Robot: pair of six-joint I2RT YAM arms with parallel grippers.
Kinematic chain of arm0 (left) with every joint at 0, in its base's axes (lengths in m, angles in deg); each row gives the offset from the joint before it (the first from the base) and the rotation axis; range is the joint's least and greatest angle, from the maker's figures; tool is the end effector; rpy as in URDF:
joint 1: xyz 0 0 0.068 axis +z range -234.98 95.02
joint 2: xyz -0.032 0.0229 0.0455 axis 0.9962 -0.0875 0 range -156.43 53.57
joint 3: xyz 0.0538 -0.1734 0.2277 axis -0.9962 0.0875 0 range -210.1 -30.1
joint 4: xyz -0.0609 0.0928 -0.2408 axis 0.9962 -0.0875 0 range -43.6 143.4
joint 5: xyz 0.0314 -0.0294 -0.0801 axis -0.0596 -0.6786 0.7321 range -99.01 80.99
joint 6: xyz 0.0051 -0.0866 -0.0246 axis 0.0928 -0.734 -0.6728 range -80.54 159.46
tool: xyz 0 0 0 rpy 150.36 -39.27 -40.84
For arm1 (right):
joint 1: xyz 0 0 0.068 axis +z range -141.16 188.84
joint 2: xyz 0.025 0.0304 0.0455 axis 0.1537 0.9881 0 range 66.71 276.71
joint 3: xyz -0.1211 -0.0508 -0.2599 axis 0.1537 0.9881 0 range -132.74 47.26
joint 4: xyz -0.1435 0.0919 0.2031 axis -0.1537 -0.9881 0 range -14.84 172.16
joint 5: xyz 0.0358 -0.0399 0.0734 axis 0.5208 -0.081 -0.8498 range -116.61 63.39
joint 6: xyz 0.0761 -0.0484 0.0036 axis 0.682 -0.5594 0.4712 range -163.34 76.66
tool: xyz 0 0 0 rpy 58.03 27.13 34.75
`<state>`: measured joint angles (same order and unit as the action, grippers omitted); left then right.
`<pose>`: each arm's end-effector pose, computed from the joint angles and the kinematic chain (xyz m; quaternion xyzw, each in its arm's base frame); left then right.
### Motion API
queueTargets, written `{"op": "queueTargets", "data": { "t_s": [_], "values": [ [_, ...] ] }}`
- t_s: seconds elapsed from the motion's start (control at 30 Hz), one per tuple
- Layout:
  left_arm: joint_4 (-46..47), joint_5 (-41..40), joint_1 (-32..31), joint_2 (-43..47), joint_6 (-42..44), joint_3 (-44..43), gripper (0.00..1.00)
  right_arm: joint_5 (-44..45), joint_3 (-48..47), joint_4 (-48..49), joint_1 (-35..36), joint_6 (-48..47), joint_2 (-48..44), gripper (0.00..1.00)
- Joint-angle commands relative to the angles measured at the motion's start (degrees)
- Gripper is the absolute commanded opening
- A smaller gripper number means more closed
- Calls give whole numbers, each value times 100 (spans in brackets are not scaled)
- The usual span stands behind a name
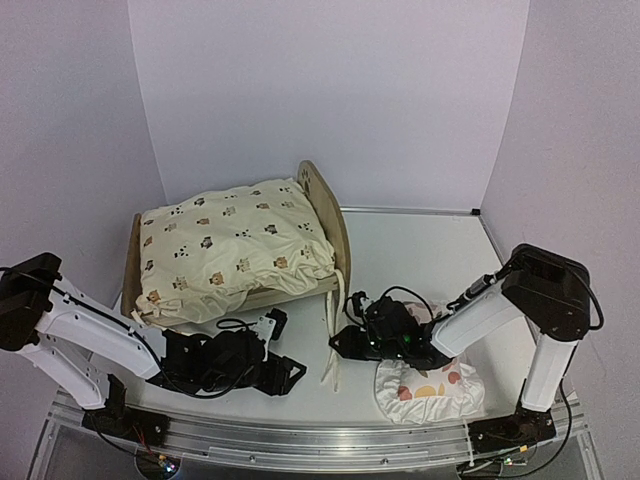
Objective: Set up the pet bed
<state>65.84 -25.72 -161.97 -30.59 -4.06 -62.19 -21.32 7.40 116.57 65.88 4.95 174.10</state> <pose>0.0920 -0.2950 0.1392 0.1986 0.8752 -0.3004 0.3231 0.2154 0.3184 0.0921 -0.0451 0.8775 0.3536 0.3208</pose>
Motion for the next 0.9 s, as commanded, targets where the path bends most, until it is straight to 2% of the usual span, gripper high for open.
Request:
{"op": "queueTargets", "data": {
  "t_s": [0.0, 0.1, 0.23, 0.43, 0.57, 0.87],
  "values": [
    [-142, -110, -24, -3, 157, -178, 63, 299, 175, 214, 2, 26, -437, 32],
    [-219, -80, -26, -112, 200, -281, 63, 231, 208, 88, 8, -101, -634, 45],
    [-216, 48, -22, -262, 352, -382, 63, 13, 22, -712, 9, -418, -1004, 52],
    [-476, -225, -20, -261, 370, -439, 62, 13, -476, -2725, 267, -965, -1323, 55],
    [-821, -484, -11, -224, 407, -552, 61, 437, -882, -3942, 712, -1317, -1318, 57],
    [-811, -436, -16, -263, 402, -492, 58, 594, -1015, -4239, 1142, -1371, -905, 53]
  ]
}}
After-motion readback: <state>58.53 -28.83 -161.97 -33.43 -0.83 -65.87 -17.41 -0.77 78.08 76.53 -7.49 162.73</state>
